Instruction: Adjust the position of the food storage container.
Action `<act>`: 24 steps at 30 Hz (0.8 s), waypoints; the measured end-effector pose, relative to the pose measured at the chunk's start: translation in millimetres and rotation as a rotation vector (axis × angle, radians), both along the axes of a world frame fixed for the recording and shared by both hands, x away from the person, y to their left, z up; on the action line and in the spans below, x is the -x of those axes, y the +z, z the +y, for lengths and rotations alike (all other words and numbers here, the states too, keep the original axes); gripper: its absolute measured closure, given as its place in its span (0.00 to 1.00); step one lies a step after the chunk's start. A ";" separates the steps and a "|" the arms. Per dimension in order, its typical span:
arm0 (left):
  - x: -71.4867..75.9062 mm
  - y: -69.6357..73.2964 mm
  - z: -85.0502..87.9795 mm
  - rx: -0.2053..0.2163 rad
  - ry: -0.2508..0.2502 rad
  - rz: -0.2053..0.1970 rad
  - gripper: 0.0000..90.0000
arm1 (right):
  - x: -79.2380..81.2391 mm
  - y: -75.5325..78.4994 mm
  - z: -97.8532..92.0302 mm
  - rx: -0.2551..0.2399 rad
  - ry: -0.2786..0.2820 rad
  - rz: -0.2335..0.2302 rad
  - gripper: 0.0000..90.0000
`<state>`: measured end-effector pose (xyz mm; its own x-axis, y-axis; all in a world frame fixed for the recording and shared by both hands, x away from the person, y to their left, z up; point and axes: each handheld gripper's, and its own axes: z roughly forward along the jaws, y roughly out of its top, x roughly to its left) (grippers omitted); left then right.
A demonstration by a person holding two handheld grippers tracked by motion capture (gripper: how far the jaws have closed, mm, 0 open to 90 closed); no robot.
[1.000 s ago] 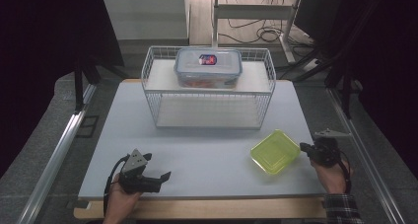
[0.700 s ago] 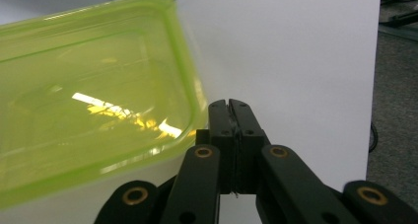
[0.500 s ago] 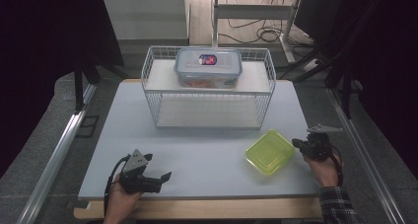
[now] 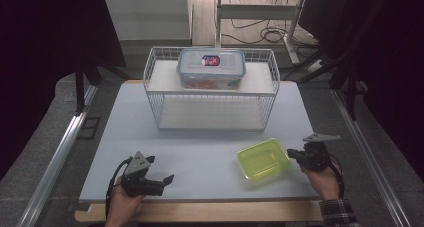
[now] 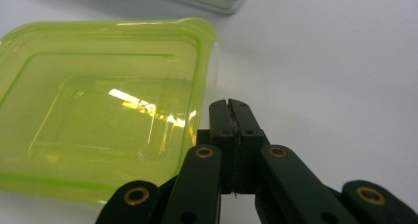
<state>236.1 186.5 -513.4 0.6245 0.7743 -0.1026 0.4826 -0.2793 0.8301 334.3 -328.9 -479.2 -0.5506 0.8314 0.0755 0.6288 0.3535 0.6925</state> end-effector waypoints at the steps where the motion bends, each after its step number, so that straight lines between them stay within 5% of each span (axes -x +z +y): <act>1: -0.1 0.1 0.4 0.000 0.001 0.004 0.06 | 6.2 0.0 7.4 -0.004 0.020 0.005 0.99; 12: 0.9 1.2 6.3 0.015 0.014 0.023 0.07 | 22.8 -4.0 40.8 -0.028 0.098 0.030 0.99; 24: 8.0 -0.1 7.6 -0.042 0.033 0.025 0.07 | 21.4 -6.9 80.0 -0.042 0.180 0.039 0.99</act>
